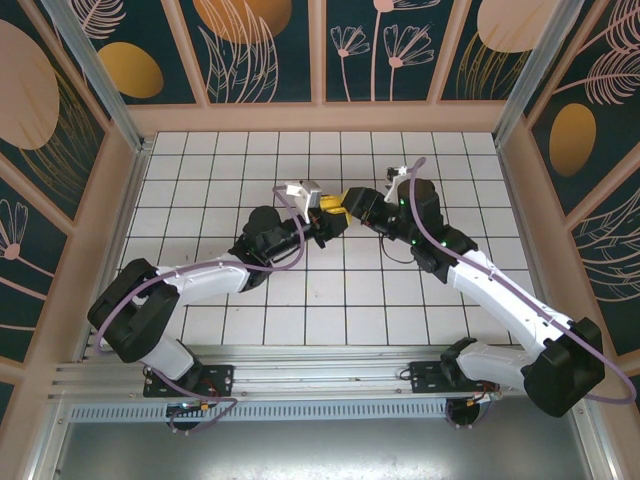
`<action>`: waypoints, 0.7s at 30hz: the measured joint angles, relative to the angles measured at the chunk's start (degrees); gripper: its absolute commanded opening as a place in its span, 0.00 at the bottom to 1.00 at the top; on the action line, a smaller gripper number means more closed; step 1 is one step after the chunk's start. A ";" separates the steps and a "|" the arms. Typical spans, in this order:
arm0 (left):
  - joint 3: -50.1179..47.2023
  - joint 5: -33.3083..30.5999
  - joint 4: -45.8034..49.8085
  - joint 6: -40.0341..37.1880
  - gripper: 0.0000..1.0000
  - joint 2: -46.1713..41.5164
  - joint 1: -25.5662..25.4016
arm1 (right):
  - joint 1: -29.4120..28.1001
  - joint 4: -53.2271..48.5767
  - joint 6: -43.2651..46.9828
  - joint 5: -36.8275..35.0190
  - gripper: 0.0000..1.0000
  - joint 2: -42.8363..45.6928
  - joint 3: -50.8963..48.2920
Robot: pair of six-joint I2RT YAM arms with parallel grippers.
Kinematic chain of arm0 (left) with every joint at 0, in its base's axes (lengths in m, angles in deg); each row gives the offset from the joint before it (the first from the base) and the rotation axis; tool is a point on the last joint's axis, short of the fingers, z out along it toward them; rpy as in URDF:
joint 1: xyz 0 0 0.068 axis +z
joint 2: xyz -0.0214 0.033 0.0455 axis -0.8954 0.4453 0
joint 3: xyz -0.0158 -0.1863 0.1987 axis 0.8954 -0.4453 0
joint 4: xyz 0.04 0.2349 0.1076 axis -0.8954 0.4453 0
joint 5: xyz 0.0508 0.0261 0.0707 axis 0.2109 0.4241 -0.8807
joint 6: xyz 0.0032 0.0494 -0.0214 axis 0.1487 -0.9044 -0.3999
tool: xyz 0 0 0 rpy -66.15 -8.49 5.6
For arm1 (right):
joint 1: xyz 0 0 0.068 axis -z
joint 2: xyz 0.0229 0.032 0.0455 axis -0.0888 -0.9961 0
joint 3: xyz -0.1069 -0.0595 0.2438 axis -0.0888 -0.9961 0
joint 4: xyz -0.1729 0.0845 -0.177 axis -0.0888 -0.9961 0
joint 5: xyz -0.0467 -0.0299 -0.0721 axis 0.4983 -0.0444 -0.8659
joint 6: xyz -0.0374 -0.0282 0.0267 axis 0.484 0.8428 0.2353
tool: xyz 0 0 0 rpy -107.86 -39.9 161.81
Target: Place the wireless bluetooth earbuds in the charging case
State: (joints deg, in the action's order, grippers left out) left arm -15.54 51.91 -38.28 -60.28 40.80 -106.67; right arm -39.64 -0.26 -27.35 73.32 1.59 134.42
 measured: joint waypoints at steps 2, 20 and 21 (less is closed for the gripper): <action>0.04 -0.11 -0.04 0.31 0.23 0.07 -0.09 | 0.02 -0.04 -0.02 -0.37 0.50 0.00 0.00; 0.57 2.84 -2.54 9.97 0.11 -0.57 2.47 | 1.05 -0.94 8.20 2.16 0.68 3.30 2.19; 0.57 3.93 -2.97 11.82 0.10 -0.59 3.74 | 1.75 -0.92 8.74 2.58 0.68 4.20 2.56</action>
State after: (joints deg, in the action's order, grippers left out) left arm -14.97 55.85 -41.25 -48.45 40.21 -102.93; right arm -37.89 -1.18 -18.61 75.90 5.78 136.98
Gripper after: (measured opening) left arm 0.177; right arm 0.681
